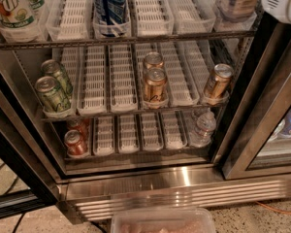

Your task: Pick blue plastic bottle from top shelf of fridge

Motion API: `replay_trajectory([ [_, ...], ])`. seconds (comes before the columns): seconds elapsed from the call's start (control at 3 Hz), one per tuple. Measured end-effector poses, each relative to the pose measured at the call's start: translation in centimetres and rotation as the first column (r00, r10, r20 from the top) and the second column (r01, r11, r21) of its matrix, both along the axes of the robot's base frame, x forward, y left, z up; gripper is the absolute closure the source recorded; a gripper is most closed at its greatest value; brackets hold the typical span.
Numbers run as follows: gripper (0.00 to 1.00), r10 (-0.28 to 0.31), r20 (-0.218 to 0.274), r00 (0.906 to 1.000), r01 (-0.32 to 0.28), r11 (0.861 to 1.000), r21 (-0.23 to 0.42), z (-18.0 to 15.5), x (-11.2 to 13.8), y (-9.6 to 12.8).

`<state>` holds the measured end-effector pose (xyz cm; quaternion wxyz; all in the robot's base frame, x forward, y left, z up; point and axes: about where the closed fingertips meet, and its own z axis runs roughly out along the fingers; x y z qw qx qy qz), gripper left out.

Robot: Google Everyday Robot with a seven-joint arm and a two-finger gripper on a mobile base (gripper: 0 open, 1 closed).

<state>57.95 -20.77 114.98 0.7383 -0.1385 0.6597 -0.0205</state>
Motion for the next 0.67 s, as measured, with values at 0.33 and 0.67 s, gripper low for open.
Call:
replay_trajectory([
  [0.33,1.00,0.060,-0.107,0.9925,-0.063,0.998,-0.024,-2.1,-3.5,0.5],
  [0.67,1.00,0.129,-0.211,0.9688,-0.144,0.988,-0.059,-4.7,-6.4,1.0],
])
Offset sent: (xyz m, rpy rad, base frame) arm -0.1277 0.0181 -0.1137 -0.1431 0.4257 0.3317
